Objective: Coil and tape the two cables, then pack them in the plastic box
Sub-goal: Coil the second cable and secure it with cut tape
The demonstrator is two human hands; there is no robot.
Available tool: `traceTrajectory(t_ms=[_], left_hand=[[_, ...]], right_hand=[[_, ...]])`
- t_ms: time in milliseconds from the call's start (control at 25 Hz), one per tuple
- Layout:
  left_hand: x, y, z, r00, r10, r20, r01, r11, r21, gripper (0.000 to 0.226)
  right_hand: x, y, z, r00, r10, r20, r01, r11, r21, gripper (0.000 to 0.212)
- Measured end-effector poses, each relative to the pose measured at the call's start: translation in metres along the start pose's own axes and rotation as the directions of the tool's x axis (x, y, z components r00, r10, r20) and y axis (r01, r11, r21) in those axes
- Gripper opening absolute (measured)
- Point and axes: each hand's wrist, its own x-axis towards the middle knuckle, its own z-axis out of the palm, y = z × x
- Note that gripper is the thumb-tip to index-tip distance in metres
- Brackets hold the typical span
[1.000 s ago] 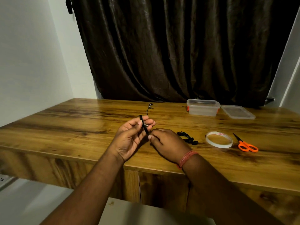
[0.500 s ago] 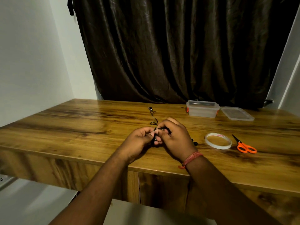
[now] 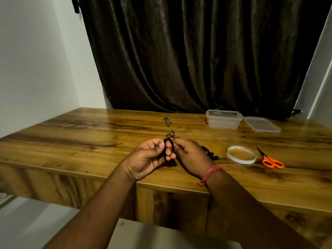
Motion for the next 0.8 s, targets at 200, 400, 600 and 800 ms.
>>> traceTrajectory(t_ms=[200,400,600,800], left_hand=[[0.006,0.002,0.001,0.937,0.166,-0.308,-0.212,0.969,-0.124,0.019],[0.016,-0.006,-0.003,0.832,0.232,-0.504,-0.197,0.973,0.122,0.019],[0.02,-0.024,0.001,0.925,0.147,-0.351,0.036,0.884,0.466,0.022],[0.013,-0.015,0.008,0.973,-0.006,-0.229,0.097,0.915,0.391,0.027]], right_hand=[[-0.003,-0.009,0.008,0.984,-0.037,0.172,0.085,0.956,-0.282,0.014],[-0.008,-0.022,0.001,0.985,-0.165,0.046,0.171,0.927,-0.335,0.014],[-0.008,-0.016,-0.007,0.97,-0.149,-0.191,0.127,0.984,-0.126,0.002],[-0.004,-0.006,-0.015,0.942,-0.077,-0.328,0.087,0.996,0.017,0.003]])
